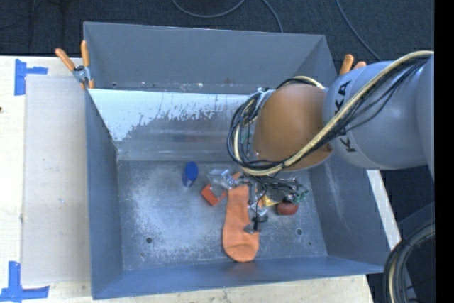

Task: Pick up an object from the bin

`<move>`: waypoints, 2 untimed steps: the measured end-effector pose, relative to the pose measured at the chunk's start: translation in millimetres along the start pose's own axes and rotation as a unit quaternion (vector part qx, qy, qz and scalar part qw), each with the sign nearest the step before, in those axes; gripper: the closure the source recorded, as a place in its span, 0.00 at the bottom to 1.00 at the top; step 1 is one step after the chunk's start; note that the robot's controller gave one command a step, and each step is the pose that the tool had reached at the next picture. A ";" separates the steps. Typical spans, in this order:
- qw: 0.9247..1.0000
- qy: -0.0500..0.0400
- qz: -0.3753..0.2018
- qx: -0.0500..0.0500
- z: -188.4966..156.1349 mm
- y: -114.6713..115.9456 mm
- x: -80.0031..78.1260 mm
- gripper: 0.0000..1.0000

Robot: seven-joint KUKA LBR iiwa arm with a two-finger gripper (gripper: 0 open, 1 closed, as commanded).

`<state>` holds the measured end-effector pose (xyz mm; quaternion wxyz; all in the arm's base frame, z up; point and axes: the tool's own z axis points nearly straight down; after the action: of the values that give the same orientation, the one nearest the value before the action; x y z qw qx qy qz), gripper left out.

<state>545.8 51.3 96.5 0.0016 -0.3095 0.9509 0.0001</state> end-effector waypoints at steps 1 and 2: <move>0.998 0.000 0.061 -0.001 10.3 -10.6 -5.9 0.00; 0.996 -0.001 0.085 0.000 25.9 -17.7 19.1 1.00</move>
Offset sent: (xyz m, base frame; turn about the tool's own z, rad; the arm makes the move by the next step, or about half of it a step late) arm -0.0058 -0.0259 -0.0265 0.1692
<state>540.8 25.8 70.6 0.0023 -0.2272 0.9738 0.0003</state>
